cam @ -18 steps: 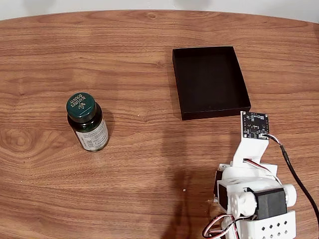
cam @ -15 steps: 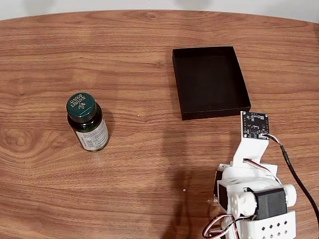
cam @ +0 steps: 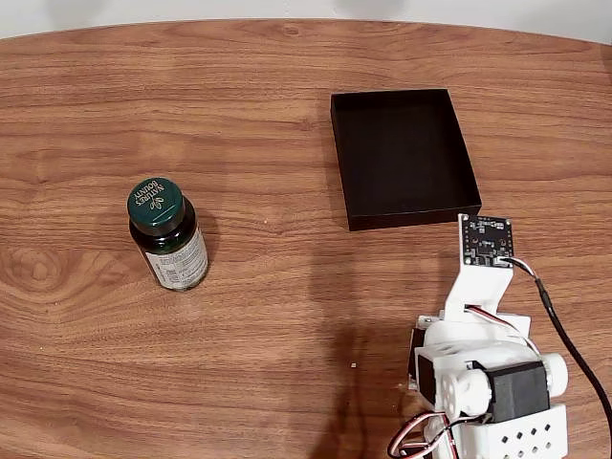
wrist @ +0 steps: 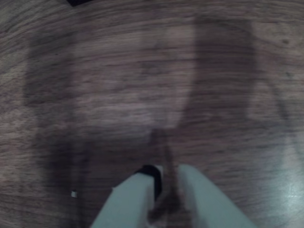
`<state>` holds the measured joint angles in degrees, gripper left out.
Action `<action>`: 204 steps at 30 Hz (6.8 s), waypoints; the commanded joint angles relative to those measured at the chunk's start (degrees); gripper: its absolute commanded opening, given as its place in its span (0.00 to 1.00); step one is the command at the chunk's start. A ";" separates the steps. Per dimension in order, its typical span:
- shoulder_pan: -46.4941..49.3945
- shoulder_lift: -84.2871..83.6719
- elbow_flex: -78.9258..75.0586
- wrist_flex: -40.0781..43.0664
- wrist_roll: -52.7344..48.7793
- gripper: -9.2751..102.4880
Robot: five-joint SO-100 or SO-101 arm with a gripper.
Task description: Pick up the pill bottle and place it in the black box.
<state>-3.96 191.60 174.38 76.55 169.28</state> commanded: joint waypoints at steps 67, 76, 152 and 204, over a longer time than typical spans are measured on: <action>-19.69 -24.35 -0.79 -62.67 25.22 0.39; -21.97 -25.58 -0.79 -63.81 26.02 0.39; -39.64 -85.69 -20.39 -127.88 17.67 0.42; -38.14 -123.84 -41.40 -142.73 15.12 0.40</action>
<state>-41.66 66.97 136.67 -64.07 184.22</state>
